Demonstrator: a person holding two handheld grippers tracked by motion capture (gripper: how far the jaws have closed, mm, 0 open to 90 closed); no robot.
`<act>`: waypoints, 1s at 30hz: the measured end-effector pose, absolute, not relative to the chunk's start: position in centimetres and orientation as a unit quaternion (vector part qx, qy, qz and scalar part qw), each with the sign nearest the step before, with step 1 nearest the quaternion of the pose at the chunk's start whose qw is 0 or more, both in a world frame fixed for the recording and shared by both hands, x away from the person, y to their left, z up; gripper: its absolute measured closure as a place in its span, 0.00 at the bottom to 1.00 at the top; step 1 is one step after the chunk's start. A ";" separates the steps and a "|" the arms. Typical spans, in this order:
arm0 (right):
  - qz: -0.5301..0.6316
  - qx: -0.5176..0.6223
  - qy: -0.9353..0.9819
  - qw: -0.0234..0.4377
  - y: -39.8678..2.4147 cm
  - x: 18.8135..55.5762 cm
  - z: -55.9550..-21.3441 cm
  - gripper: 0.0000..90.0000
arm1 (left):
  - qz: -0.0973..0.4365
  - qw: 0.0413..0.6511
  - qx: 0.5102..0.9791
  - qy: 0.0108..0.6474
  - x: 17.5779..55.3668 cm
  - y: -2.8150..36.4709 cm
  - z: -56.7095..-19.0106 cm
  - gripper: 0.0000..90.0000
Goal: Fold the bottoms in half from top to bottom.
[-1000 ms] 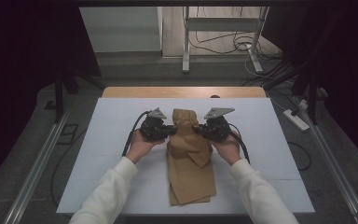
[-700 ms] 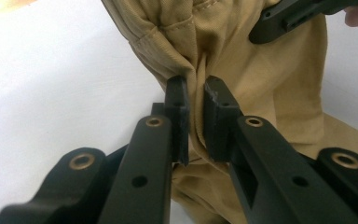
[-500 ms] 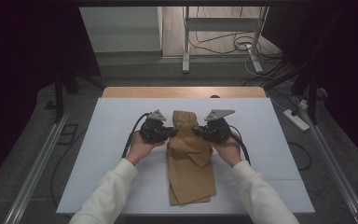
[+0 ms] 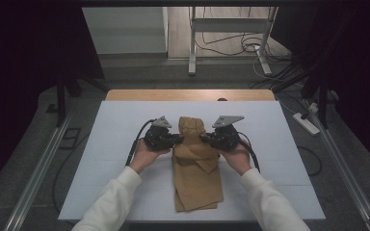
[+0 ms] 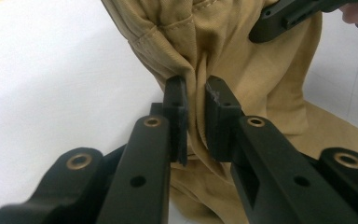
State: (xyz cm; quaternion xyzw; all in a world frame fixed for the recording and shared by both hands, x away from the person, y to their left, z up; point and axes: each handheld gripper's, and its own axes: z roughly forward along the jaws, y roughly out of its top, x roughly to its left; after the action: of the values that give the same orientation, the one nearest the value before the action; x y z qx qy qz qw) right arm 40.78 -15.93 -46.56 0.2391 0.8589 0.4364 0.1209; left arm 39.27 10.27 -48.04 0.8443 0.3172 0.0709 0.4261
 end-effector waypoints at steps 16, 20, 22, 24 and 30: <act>0.442 0.238 0.857 0.114 -16.5 39.8 -46.8 0.90 | 0.069 0.425 0.848 0.308 38.4 10.0 -48.2 0.87; 0.442 0.237 0.858 0.111 -16.6 39.4 -47.0 0.90 | 0.066 0.425 0.849 0.307 38.0 9.9 -48.6 0.87; 0.441 0.236 0.859 0.109 -16.6 39.2 -47.1 0.90 | 0.064 0.423 0.850 0.308 37.8 9.9 -48.8 0.87; 0.440 0.235 0.860 0.108 -16.7 39.0 -47.3 0.90 | 0.062 0.422 0.851 0.308 37.7 9.9 -48.9 0.87; 0.448 0.236 0.856 0.104 -16.9 38.4 -47.6 0.90 | 0.061 0.421 0.852 0.306 37.3 9.8 -49.0 0.86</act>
State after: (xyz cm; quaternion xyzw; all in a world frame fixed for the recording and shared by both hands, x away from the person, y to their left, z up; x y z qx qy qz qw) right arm 38.42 -16.87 -47.58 0.2358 0.8559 0.4484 0.1040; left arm 37.26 9.79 -49.04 0.8518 0.3056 0.0609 0.4211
